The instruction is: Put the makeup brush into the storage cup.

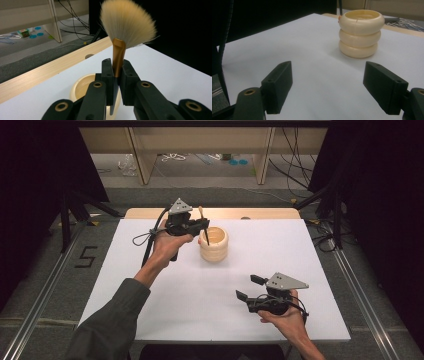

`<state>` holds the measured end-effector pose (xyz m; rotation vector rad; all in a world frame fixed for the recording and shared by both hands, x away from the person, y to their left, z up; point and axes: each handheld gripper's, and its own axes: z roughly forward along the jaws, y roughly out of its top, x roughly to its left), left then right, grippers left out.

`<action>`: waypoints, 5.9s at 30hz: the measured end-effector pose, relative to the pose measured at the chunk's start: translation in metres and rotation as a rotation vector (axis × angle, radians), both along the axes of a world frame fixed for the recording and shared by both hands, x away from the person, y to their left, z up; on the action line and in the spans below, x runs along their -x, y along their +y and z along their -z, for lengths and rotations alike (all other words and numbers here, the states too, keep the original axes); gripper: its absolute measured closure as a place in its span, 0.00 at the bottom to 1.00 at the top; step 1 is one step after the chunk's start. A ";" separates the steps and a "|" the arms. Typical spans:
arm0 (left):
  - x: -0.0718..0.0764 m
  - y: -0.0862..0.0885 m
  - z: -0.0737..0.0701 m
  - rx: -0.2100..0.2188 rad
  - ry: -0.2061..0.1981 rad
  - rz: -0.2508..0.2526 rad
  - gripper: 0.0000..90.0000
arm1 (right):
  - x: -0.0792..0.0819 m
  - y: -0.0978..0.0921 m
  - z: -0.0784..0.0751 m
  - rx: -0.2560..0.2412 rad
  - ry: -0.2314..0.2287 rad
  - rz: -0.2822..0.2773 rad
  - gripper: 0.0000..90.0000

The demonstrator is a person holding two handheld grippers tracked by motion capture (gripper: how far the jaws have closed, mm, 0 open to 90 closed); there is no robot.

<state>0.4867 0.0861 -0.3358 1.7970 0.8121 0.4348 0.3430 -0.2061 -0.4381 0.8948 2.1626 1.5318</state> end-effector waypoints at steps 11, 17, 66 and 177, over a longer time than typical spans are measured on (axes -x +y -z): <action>-0.011 -0.007 -0.003 0.001 -0.006 -0.020 0.92 | 0.000 0.001 0.001 0.001 -0.001 -0.007 0.27; -0.017 -0.010 -0.001 0.007 -0.009 -0.033 0.92 | 0.001 0.001 0.000 0.005 0.022 -0.008 0.27; -0.039 -0.025 0.057 0.013 0.029 -0.069 0.92 | -0.001 -0.001 0.001 0.003 0.008 -0.016 0.28; 0.085 0.046 0.076 0.049 -0.036 -0.038 0.22 | -0.001 -0.005 -0.004 -0.092 -0.018 0.023 0.19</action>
